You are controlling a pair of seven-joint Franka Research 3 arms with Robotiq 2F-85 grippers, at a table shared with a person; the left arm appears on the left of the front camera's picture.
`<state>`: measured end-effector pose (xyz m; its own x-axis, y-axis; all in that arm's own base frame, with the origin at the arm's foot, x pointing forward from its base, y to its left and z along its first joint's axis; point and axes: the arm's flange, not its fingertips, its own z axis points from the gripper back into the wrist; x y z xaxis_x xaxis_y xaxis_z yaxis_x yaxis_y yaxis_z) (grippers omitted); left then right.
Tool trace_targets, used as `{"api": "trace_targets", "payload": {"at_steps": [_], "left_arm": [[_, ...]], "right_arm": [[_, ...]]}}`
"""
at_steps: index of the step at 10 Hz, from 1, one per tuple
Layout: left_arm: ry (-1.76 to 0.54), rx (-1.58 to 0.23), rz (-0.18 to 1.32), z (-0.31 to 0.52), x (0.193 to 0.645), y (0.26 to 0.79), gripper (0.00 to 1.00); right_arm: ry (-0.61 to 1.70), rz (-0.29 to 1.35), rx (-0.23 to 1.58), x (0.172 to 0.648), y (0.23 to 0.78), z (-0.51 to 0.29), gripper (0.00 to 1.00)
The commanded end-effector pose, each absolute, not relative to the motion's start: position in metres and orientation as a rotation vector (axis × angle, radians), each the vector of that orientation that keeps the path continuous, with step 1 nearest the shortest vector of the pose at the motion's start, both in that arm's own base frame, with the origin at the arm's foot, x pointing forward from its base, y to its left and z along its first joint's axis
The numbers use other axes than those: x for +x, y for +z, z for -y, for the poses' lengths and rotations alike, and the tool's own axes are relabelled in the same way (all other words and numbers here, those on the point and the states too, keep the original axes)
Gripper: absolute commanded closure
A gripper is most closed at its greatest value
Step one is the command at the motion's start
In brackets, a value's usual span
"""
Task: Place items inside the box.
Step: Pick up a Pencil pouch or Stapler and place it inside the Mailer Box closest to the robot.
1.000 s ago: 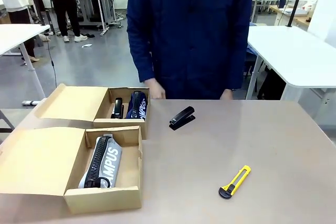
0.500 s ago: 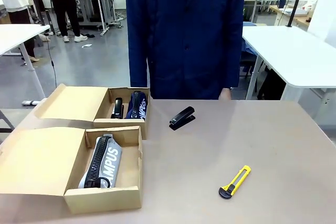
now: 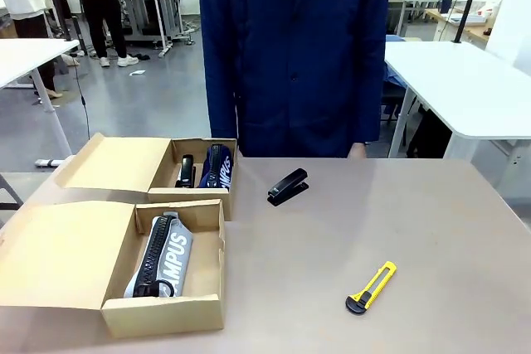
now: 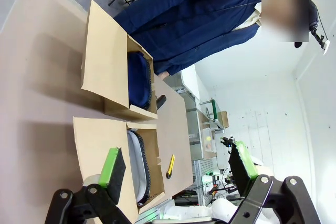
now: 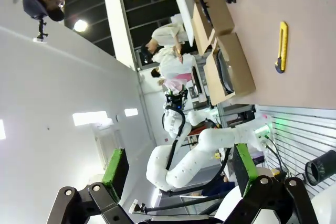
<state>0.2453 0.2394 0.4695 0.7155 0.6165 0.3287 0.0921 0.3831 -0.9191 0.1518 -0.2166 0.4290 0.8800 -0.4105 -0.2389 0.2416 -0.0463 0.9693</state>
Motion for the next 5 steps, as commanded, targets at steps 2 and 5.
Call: {"api": "trace_targets", "payload": {"at_steps": [2,5], "left_arm": [[0.364,-1.165,0.757,-0.239,0.247,0.471,0.0],[0.364,-1.165,0.757,-0.239,0.247,0.471,0.0]], "right_arm": [[-0.53,0.138,1.529,0.152,0.429,0.217,0.0],[-0.215,0.027,1.264,0.251,0.464,0.148,0.0]]}}
